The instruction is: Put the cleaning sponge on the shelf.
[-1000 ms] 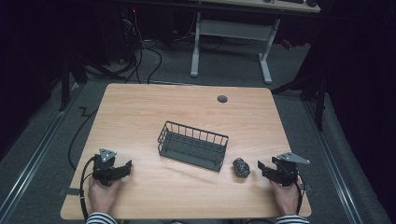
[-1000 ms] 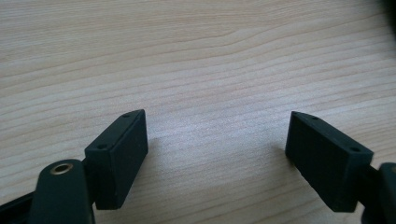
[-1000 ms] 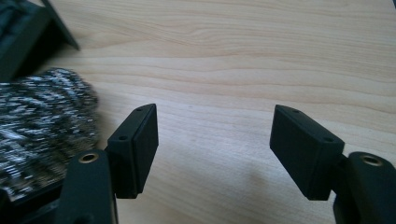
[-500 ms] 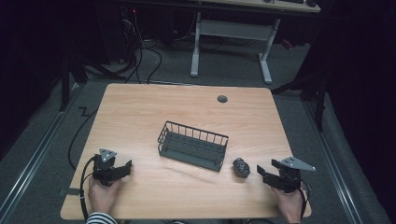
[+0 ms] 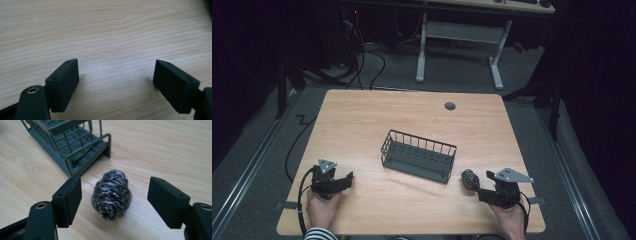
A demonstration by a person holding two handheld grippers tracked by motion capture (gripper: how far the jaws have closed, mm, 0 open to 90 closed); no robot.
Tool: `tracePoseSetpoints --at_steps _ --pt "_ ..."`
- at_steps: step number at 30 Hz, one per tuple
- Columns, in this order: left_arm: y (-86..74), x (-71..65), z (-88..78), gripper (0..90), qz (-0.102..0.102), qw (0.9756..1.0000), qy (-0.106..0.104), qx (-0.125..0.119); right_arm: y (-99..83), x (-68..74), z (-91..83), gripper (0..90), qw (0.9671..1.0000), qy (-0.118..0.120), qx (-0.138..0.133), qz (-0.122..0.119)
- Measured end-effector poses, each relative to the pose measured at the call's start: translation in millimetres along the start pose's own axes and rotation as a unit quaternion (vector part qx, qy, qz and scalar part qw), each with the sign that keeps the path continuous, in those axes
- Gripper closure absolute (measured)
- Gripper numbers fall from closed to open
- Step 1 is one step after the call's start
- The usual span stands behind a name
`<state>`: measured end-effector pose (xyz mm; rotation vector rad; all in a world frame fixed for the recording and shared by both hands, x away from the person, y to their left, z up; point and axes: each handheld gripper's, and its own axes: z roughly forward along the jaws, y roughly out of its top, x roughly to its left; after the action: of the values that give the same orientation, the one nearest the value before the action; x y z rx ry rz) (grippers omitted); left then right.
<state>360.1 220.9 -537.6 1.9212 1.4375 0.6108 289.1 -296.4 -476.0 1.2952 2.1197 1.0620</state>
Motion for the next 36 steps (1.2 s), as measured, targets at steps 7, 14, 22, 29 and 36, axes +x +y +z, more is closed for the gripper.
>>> tracePoseSetpoints --at_steps 7,14,22,29,36 --pt "0.1 0.1 -0.1 21.1 0.000 1.0000 -0.001 0.001 3.9 7.3 24.4 25.2 0.9994 0.004 0.032 -0.010" --pt "0.1 0.1 -0.1 21.1 0.000 1.0000 -0.001 0.001 1.0 5.1 44.0 28.8 0.9980 -0.004 0.062 -0.012" --pt "0.1 0.2 -0.1 21.0 0.000 1.0000 -0.002 0.001 -5.9 3.2 52.6 38.7 0.9966 -0.002 0.081 -0.010" --pt "0.1 0.1 -0.1 21.0 0.000 1.0000 -0.002 0.001 -3.7 2.1 51.5 43.9 0.9965 0.005 0.083 -0.008" --pt "0.1 0.1 -0.1 21.0 0.000 1.0000 -0.002 0.001 3.3 2.6 45.1 44.7 0.9974 0.017 0.070 0.000"
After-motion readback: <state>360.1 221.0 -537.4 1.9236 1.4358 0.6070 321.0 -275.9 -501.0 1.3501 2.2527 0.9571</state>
